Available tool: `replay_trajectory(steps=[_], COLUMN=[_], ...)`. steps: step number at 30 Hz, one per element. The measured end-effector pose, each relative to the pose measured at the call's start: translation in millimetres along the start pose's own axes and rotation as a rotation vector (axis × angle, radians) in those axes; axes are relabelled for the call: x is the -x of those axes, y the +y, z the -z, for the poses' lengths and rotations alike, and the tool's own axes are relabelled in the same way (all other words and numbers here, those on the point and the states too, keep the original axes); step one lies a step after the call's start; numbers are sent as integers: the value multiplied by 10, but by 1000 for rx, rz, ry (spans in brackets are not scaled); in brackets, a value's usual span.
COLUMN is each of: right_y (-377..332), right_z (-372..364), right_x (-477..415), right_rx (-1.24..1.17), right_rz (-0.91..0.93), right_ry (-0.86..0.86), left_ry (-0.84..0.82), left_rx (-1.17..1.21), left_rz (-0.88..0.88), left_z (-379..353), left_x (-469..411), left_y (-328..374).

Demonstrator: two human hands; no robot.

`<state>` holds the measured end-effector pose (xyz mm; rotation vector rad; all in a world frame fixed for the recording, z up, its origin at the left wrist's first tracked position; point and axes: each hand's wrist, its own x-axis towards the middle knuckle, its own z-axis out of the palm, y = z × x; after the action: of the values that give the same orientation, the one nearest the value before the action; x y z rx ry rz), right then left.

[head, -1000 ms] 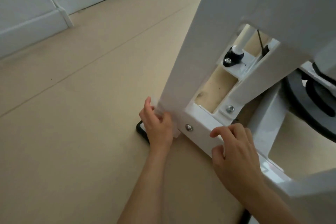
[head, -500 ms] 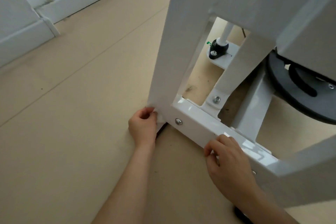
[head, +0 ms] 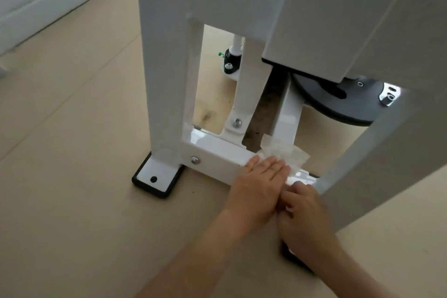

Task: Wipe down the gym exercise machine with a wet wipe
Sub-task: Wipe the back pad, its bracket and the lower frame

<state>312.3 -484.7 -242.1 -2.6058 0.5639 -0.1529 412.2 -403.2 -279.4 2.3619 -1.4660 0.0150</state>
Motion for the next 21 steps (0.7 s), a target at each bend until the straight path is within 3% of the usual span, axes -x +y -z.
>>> replay_trajectory(steps=[2,5,7,14,18,21], right_y=[140,222,202,298,475,543], right_z=[62,111,108,199,314,349], right_x=[130,259,272,286,409,468], right_rx=[23,-37,-67,-151,-136,-173], right_rz=[-67,-163,-199,-223,-202,-203], right_ry=[39,35,-9,41,92,95], left_ry=[-37,1,51,-85,-149,-293], left_rx=[-105,-203,-227,-79,-76,-138], left_rz=[-12,304,414,-22,-169,-162], left_z=[51,242,340,-5,120,179], left_x=[16,194,313,-38,-76,-169], left_y=[-138,-646,-757,329,136,-51])
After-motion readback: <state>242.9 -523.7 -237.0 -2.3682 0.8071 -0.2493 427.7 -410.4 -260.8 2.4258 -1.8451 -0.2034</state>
